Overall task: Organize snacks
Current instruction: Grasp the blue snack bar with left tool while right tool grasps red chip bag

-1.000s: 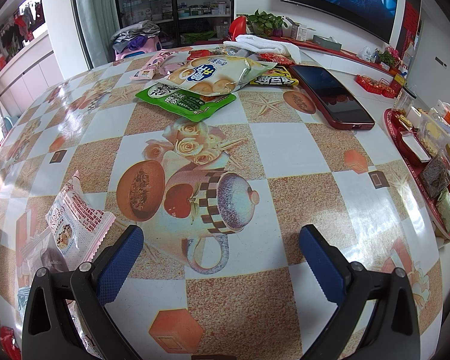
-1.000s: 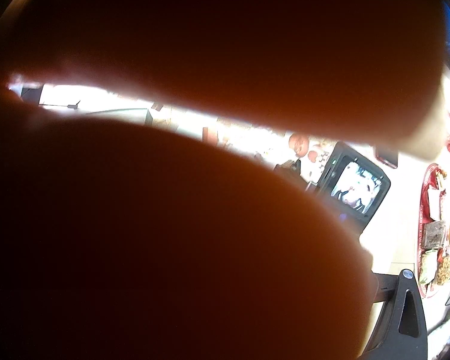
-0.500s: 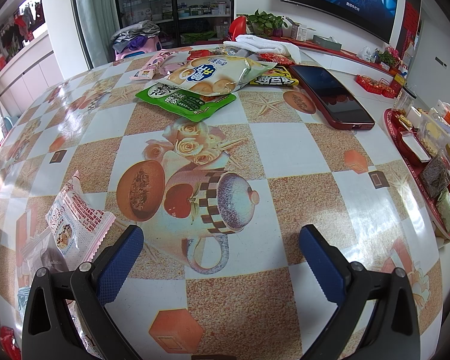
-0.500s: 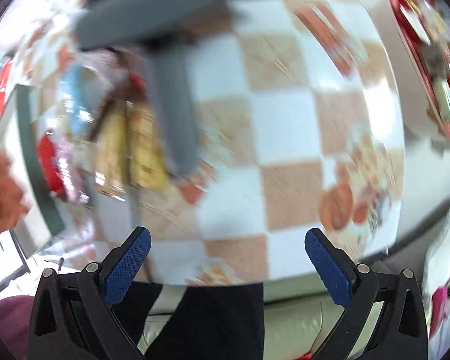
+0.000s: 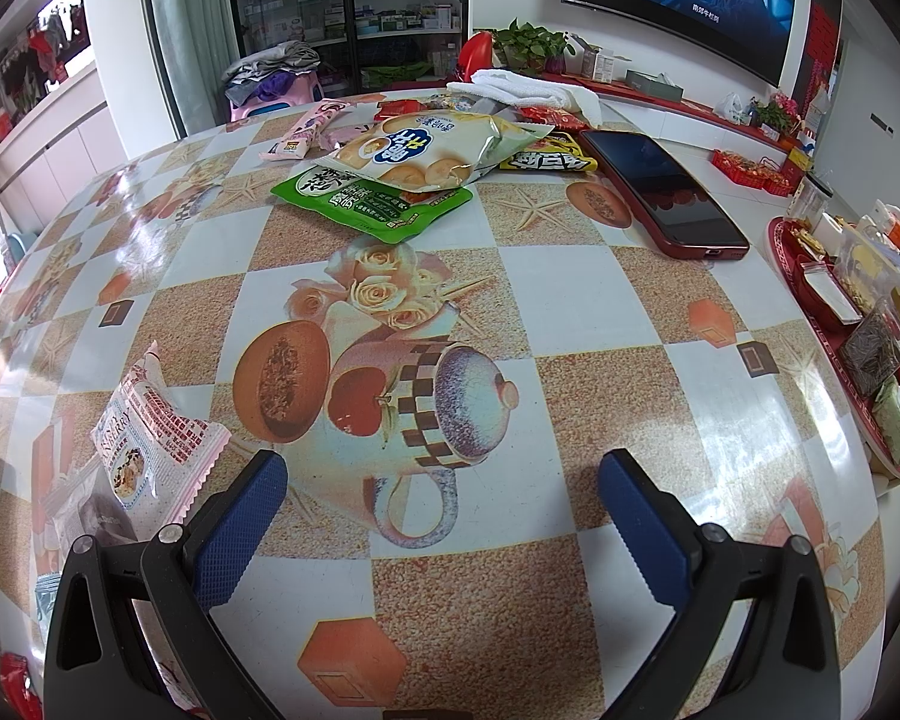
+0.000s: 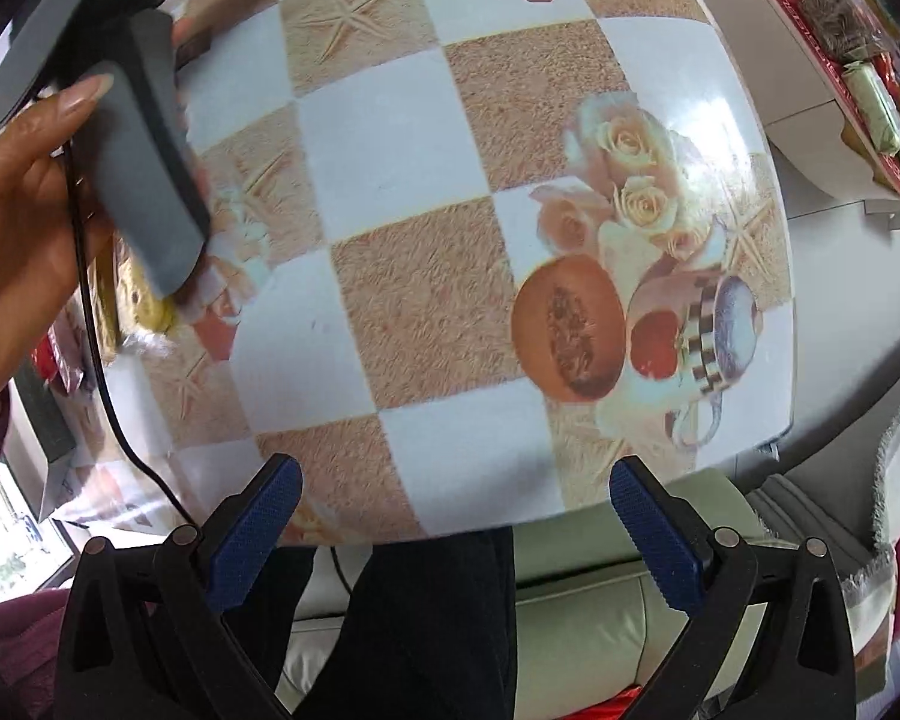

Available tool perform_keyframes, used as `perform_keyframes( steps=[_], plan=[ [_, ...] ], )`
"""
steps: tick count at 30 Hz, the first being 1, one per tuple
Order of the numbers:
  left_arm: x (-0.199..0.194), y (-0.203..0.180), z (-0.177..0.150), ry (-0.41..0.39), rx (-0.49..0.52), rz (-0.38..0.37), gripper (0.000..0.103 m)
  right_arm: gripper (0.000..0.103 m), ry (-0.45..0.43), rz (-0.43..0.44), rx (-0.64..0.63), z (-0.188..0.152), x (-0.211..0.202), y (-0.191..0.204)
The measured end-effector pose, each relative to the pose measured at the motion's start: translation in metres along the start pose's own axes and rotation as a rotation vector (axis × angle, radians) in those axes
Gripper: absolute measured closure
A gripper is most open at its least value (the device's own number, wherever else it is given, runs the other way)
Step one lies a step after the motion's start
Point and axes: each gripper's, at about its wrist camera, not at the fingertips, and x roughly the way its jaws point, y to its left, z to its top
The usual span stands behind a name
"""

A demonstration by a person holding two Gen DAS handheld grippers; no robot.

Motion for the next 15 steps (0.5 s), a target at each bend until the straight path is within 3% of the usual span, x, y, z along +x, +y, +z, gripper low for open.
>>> perform_keyframes(
  steps=[3,10,15],
  plan=[
    [0.0,-0.001,0.002,0.028,-0.017,0.016,0.0,0.0,-0.006,-0.017,-0.009,0.02,-0.022,0.005],
    [0.009,-0.002,0.021,0.358,0.125,-0.087,0.0,0.0,-0.035,-0.036,-0.013,0.04,-0.037,0.013],
    [-0.041,0.023,0.023,0.376,0.142,-0.192,0.0,0.0,-0.042,-0.037,-0.003,0.046,-0.034,0.016]
  ],
)
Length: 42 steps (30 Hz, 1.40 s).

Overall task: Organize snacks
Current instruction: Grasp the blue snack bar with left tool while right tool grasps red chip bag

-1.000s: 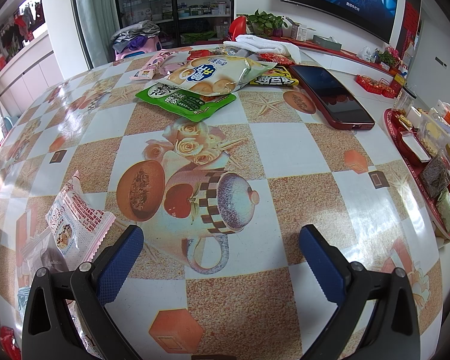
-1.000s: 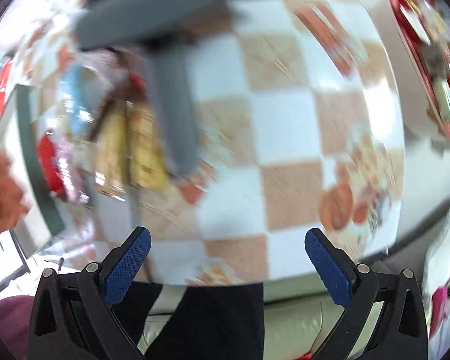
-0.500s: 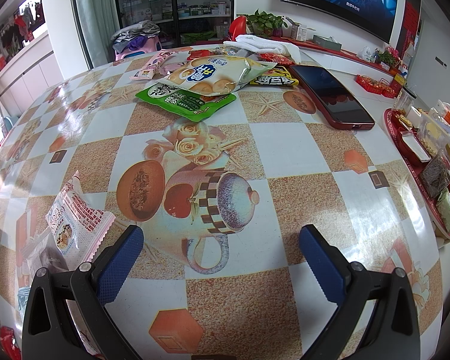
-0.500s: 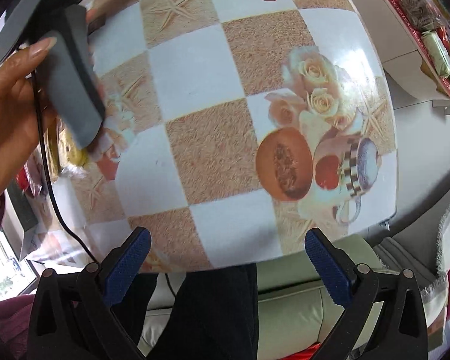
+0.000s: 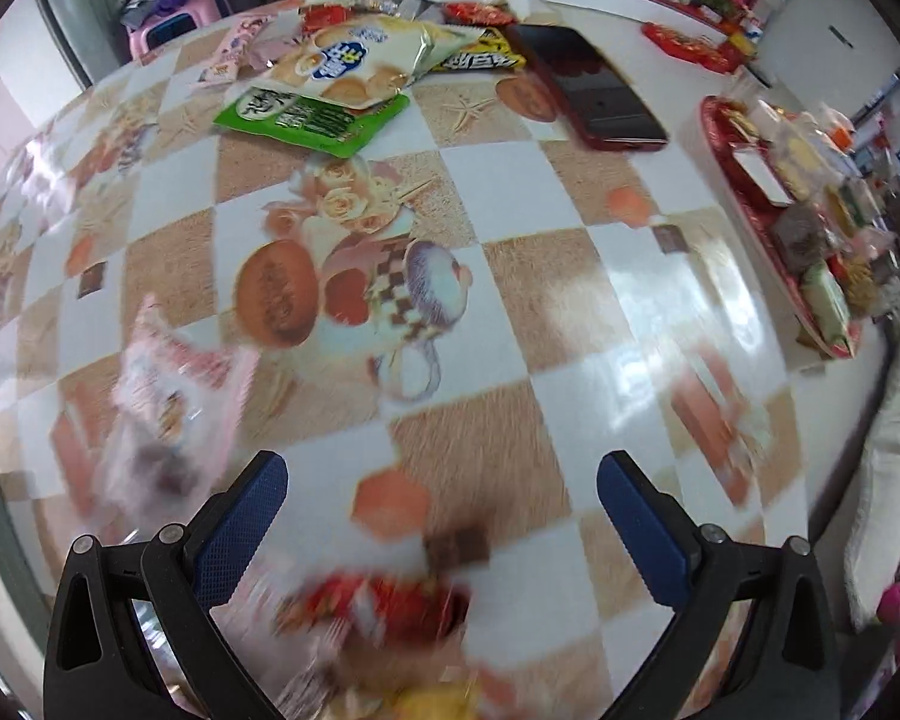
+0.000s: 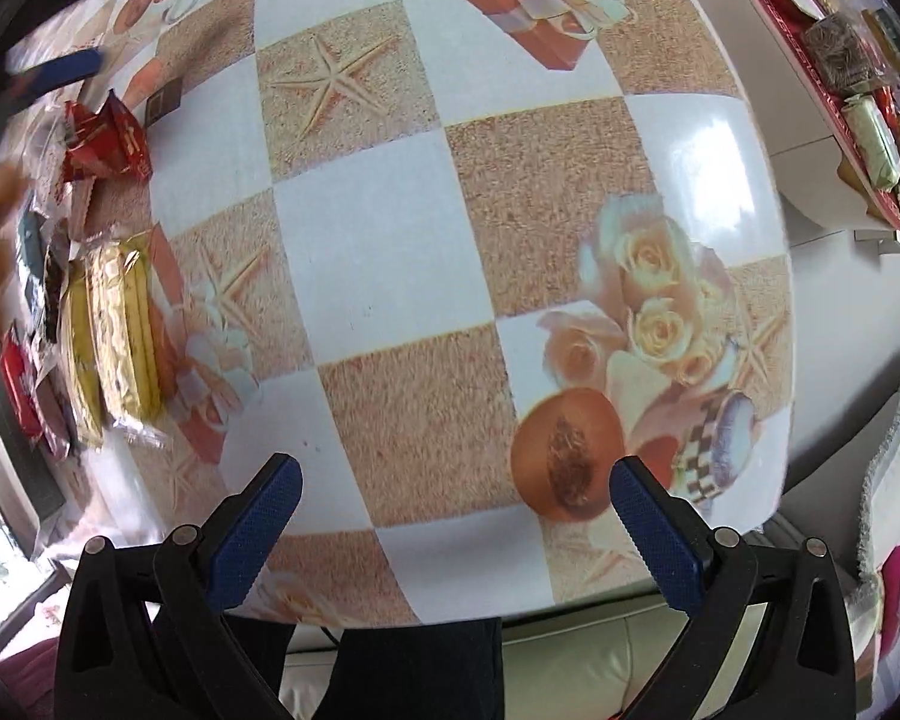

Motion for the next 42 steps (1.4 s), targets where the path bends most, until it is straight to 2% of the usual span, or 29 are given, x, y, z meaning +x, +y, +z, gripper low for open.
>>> perform_keyframes(
  steps=[2,5,8,11,13,15,18,20,22,25,26,28,30,35,38,41,42],
  plan=[
    [-0.022,0.017,-0.024,0.004,-0.002,-0.007,0.0,0.0,0.015,0.003,0.006,0.001,0.01,0.002],
    [-0.046,0.055,-0.07,0.031,-0.031,0.023,0.0,0.0,0.003,-0.048,-0.027,-0.001,0.007,0.012],
    [-0.049,0.09,-0.112,0.082,-0.083,0.066,0.0,0.0,-0.017,-0.048,-0.046,-0.002,0.007,0.013],
    [-0.042,0.127,-0.143,0.138,-0.191,0.059,0.0,0.0,-0.015,-0.048,-0.049,0.0,0.003,0.013],
    [-0.038,0.146,-0.153,0.146,-0.25,0.043,0.0,0.0,-0.009,-0.049,-0.047,0.0,0.006,0.013],
    [-0.038,0.154,-0.157,0.135,-0.25,0.046,0.0,0.0,-0.003,-0.049,-0.045,0.0,0.008,0.014],
    [-0.033,0.169,-0.166,0.158,-0.256,0.068,0.0,0.0,-0.008,-0.047,-0.044,-0.006,0.01,0.013],
    [-0.033,0.184,-0.172,0.176,-0.291,0.049,0.0,0.0,-0.012,-0.044,-0.044,-0.007,0.009,0.012],
    [-0.041,0.188,-0.168,0.179,-0.299,0.04,0.0,0.0,-0.005,-0.045,-0.042,-0.005,0.007,0.012],
    [-0.061,0.18,-0.145,0.12,-0.293,0.013,0.0,0.0,0.082,-0.051,-0.032,0.003,0.01,0.014],
    [-0.065,0.176,-0.137,0.11,-0.289,0.008,0.0,0.0,0.085,-0.046,-0.018,0.009,0.007,0.016],
    [-0.065,0.166,-0.119,0.113,-0.277,0.007,0.0,0.0,0.028,-0.031,-0.028,0.018,-0.007,0.025],
    [-0.06,0.159,-0.108,0.128,-0.265,0.026,0.0,0.0,-0.038,-0.03,-0.097,0.03,-0.026,0.044],
    [-0.026,0.154,-0.089,0.186,-0.255,0.075,0.0,0.0,-0.179,-0.14,-0.384,0.064,-0.059,0.108],
    [-0.013,0.153,-0.084,0.212,-0.273,0.092,0.0,0.0,-0.216,-0.191,-0.489,0.084,-0.061,0.136],
    [0.007,0.156,-0.079,0.259,-0.304,0.105,0.0,0.0,-0.203,-0.178,-0.541,0.099,-0.054,0.153],
    [0.01,0.153,-0.074,0.255,-0.294,0.139,0.0,0.0,-0.193,-0.167,-0.555,0.102,-0.051,0.158]
  ],
)
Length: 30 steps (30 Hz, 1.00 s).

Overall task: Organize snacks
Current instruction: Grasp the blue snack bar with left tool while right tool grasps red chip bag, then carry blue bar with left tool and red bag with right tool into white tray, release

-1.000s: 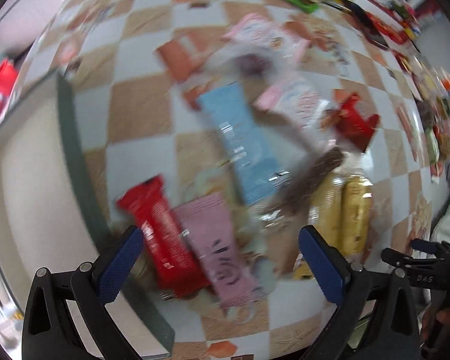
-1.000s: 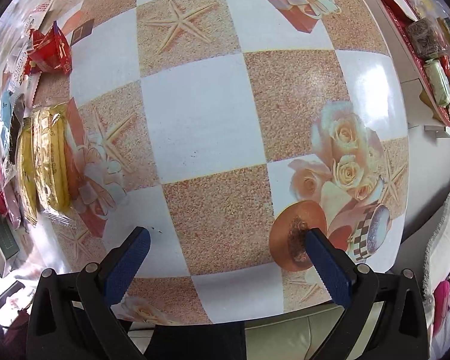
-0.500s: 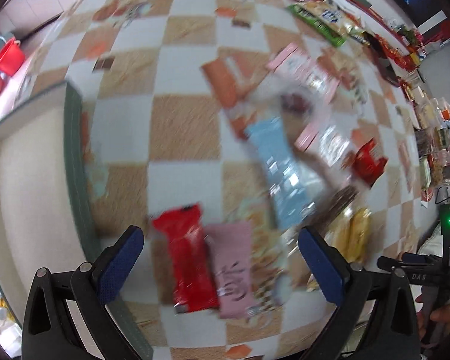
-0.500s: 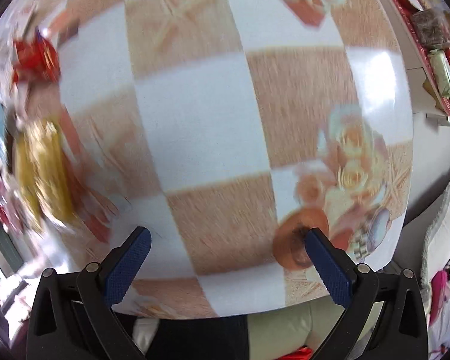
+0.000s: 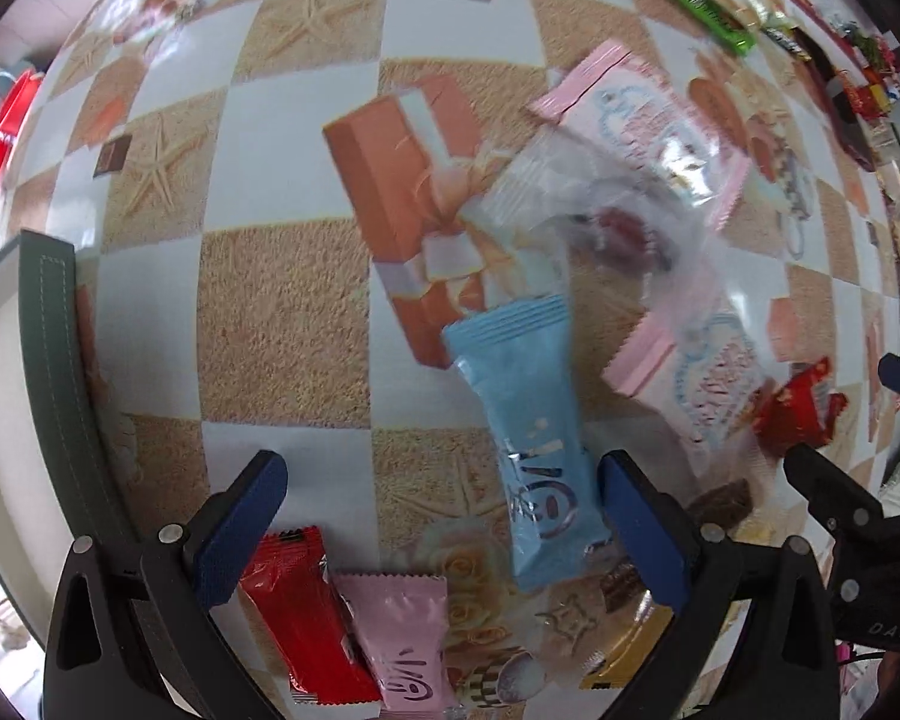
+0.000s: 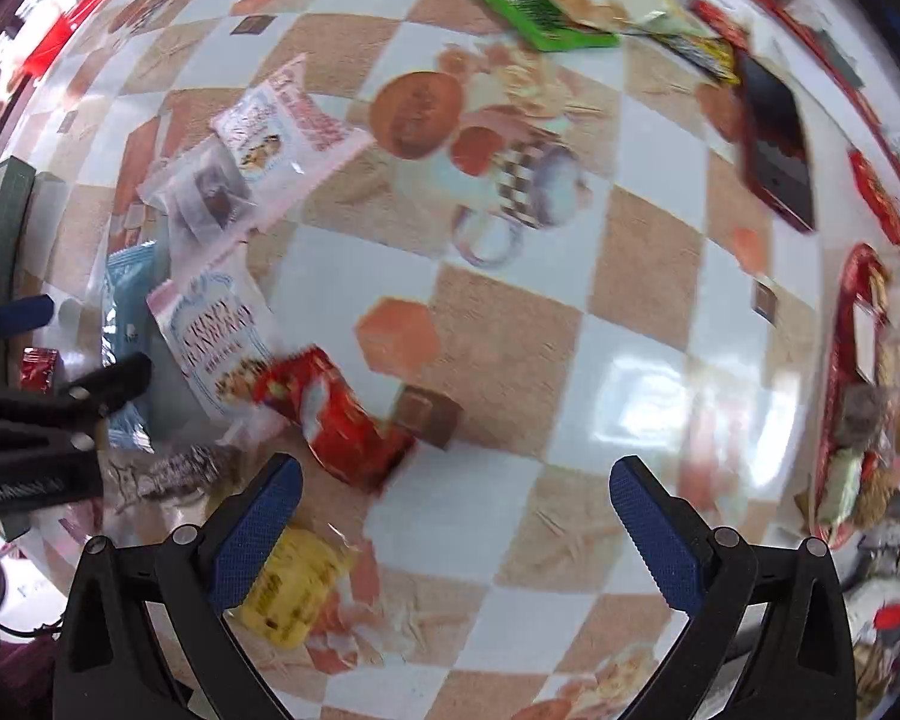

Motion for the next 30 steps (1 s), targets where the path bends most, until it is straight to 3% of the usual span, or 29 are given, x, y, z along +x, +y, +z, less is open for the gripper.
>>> perform_keyframes(
  steps=[4,5,9,10,11,12,15,18,20,24,30],
  plan=[
    [0.002,-0.004,0.002,-0.001,0.008,0.007,0.0,0.0,0.023,0.048,-0.072,0.015,0.016,0.015],
    [0.002,-0.003,0.004,0.005,0.003,0.005,0.0,0.005,0.031,0.056,-0.084,0.017,0.02,0.017],
    [0.006,0.006,0.004,0.056,-0.001,0.006,0.0,0.032,0.046,0.087,-0.08,0.02,0.028,0.019],
    [0.007,0.004,0.006,0.064,0.004,0.006,0.0,0.048,0.04,0.09,-0.076,0.018,0.028,0.016],
    [0.007,0.003,0.007,0.066,0.006,0.005,0.001,0.073,0.035,0.085,-0.065,0.018,0.026,0.015],
    [0.006,0.0,0.01,0.065,0.01,0.003,0.002,0.078,0.037,0.092,-0.042,0.019,0.024,0.014],
    [-0.005,-0.01,0.009,0.044,0.05,0.002,0.017,0.078,0.037,0.166,0.076,0.013,0.022,-0.004],
    [-0.013,-0.018,0.009,0.02,0.105,-0.005,0.045,0.078,0.029,0.253,0.196,0.001,0.02,-0.033],
    [-0.017,-0.02,0.009,0.005,0.143,-0.015,0.078,0.078,0.028,0.282,0.249,-0.006,0.019,-0.041],
    [-0.029,-0.027,0.008,0.014,0.131,-0.054,0.078,0.078,0.03,0.296,0.287,-0.023,0.019,-0.051],
    [-0.063,0.002,0.009,-0.07,0.137,-0.107,0.078,0.078,0.007,0.298,0.308,-0.038,-0.002,-0.04]
  ],
)
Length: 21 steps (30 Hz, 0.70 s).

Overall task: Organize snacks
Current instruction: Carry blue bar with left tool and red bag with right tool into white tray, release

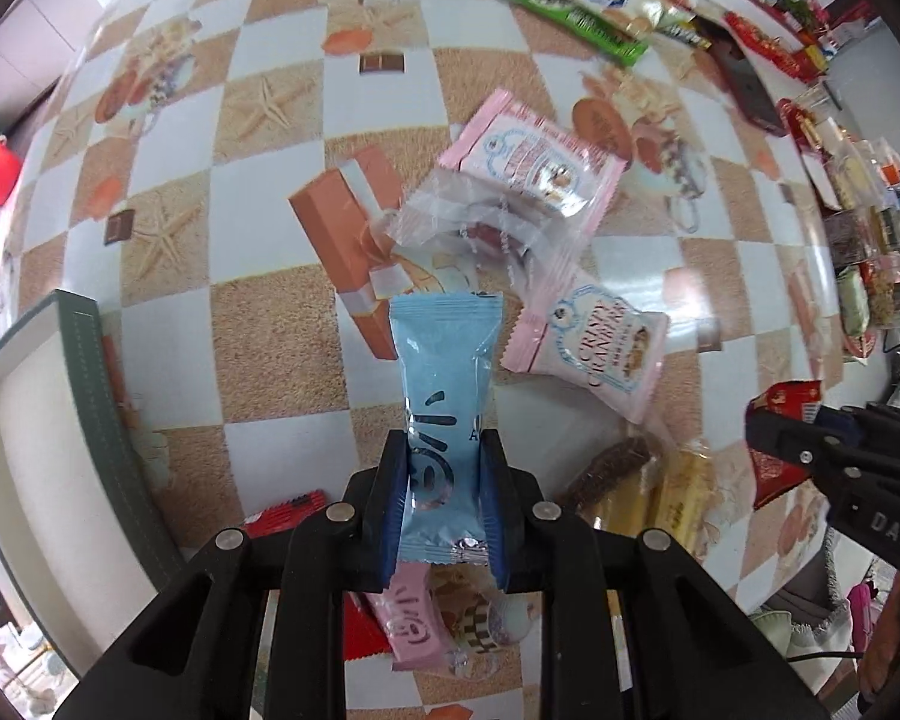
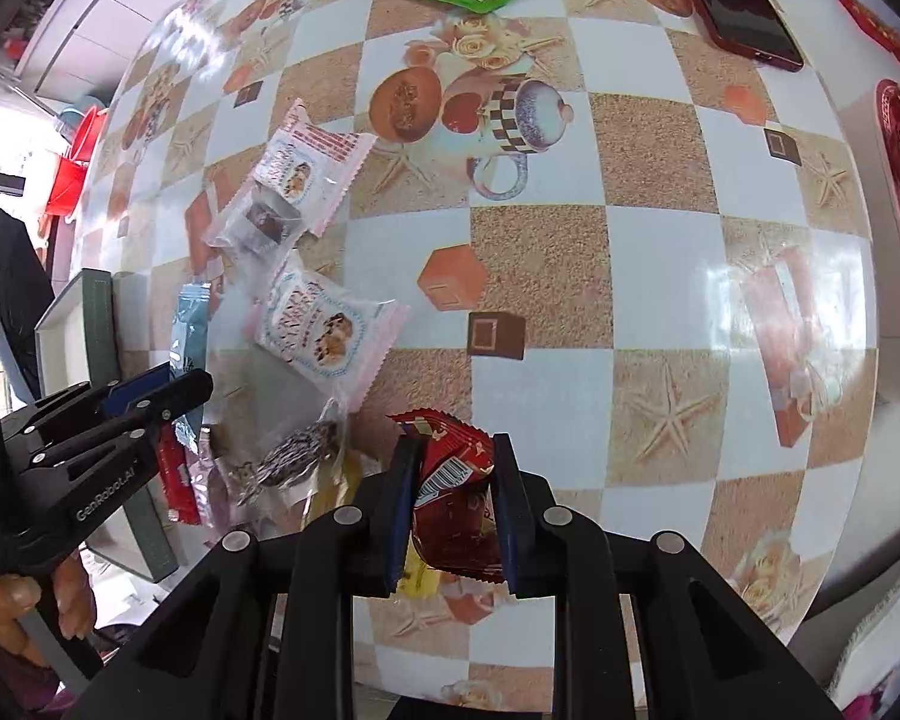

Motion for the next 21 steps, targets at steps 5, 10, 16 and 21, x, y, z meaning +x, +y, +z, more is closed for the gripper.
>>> perform_keyframes(
  steps=[5,10,16,21],
  plan=[
    [-0.033,0.014,-0.014,-0.071,-0.004,-0.032,0.078,0.078,-0.008,-0.003,-0.028,-0.021,-0.023,0.019],
    [-0.054,0.037,-0.043,-0.122,-0.043,-0.041,0.078,0.078,-0.013,0.004,-0.087,-0.019,-0.02,0.06],
    [-0.074,0.083,-0.067,-0.158,-0.131,-0.024,0.078,0.078,0.001,0.014,-0.195,-0.021,-0.015,0.112],
    [-0.082,0.127,-0.09,-0.177,-0.232,0.001,0.078,0.078,0.024,0.044,-0.291,-0.021,-0.007,0.171]
  ],
)
